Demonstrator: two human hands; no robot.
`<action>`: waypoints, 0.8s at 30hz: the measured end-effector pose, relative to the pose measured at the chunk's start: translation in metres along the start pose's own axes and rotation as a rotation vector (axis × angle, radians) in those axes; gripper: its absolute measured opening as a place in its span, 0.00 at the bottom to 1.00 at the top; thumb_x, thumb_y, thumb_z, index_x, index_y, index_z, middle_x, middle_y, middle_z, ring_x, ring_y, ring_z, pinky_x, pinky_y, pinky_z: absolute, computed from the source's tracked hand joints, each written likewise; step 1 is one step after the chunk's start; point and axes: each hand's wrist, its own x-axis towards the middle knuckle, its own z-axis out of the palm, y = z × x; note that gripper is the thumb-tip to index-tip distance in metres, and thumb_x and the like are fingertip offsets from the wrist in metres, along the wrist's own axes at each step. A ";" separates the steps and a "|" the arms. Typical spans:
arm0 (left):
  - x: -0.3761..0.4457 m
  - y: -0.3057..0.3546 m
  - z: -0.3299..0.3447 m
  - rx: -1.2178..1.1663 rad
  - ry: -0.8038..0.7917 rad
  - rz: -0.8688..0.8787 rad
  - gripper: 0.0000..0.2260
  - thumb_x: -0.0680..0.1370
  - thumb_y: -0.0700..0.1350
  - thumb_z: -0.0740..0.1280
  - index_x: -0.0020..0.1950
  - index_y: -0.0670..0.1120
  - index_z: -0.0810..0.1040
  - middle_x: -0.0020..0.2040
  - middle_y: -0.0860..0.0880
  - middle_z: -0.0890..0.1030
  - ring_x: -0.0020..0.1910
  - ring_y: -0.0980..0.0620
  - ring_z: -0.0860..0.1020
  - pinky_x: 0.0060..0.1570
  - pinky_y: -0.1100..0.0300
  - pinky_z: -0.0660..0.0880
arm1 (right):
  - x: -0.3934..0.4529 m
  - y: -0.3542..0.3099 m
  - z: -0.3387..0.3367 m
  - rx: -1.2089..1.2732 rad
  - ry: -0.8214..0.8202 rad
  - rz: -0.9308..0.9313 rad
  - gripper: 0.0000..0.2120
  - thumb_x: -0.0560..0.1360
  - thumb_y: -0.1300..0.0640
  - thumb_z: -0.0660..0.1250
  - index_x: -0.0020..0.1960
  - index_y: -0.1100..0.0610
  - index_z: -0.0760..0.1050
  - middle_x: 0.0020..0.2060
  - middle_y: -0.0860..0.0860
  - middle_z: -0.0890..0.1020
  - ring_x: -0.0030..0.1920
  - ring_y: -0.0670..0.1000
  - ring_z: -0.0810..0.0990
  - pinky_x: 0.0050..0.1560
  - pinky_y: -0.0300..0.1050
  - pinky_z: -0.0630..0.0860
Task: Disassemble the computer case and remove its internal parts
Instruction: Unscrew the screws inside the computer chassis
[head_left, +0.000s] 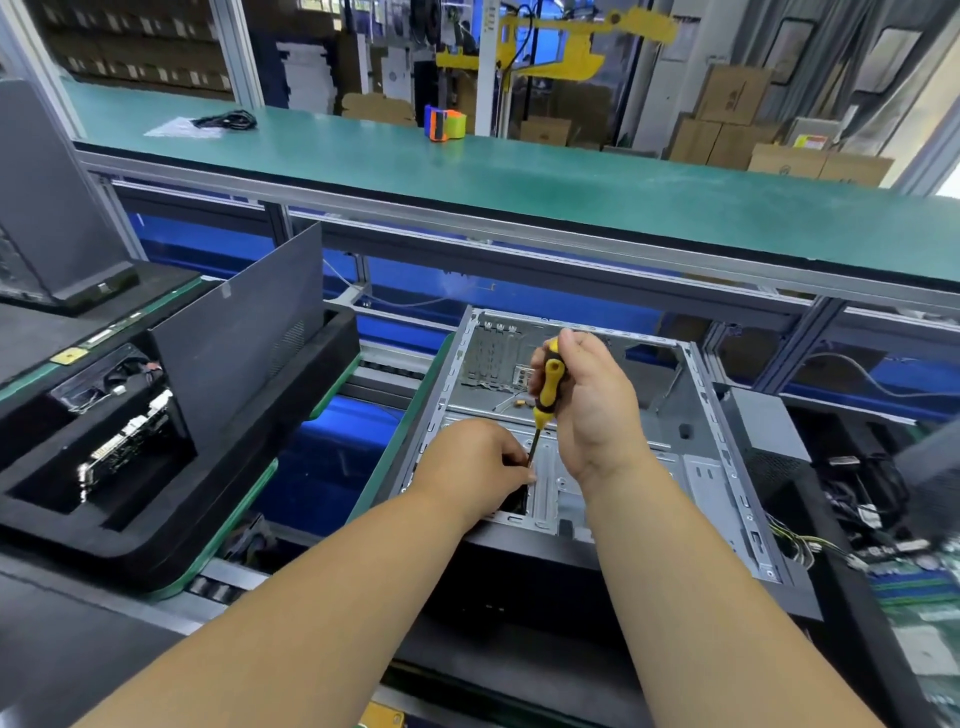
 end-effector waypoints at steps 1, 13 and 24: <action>0.000 0.000 0.000 -0.001 -0.001 0.003 0.08 0.72 0.57 0.72 0.44 0.54 0.85 0.38 0.55 0.82 0.40 0.56 0.78 0.44 0.59 0.79 | 0.000 0.000 0.001 0.027 -0.019 0.014 0.14 0.83 0.53 0.57 0.43 0.55 0.75 0.34 0.50 0.80 0.34 0.49 0.75 0.40 0.45 0.72; -0.002 0.001 -0.001 0.008 -0.001 0.003 0.08 0.72 0.57 0.72 0.45 0.55 0.85 0.39 0.54 0.83 0.40 0.55 0.79 0.44 0.59 0.79 | -0.005 0.005 0.006 0.030 -0.060 -0.024 0.11 0.77 0.47 0.62 0.43 0.54 0.71 0.34 0.49 0.79 0.32 0.47 0.73 0.35 0.41 0.70; 0.000 0.001 0.000 0.006 -0.013 -0.005 0.07 0.72 0.57 0.72 0.45 0.55 0.85 0.38 0.55 0.83 0.39 0.57 0.79 0.44 0.59 0.79 | -0.004 0.011 0.009 0.132 -0.008 0.027 0.26 0.83 0.42 0.51 0.39 0.54 0.79 0.27 0.49 0.72 0.29 0.47 0.68 0.34 0.41 0.66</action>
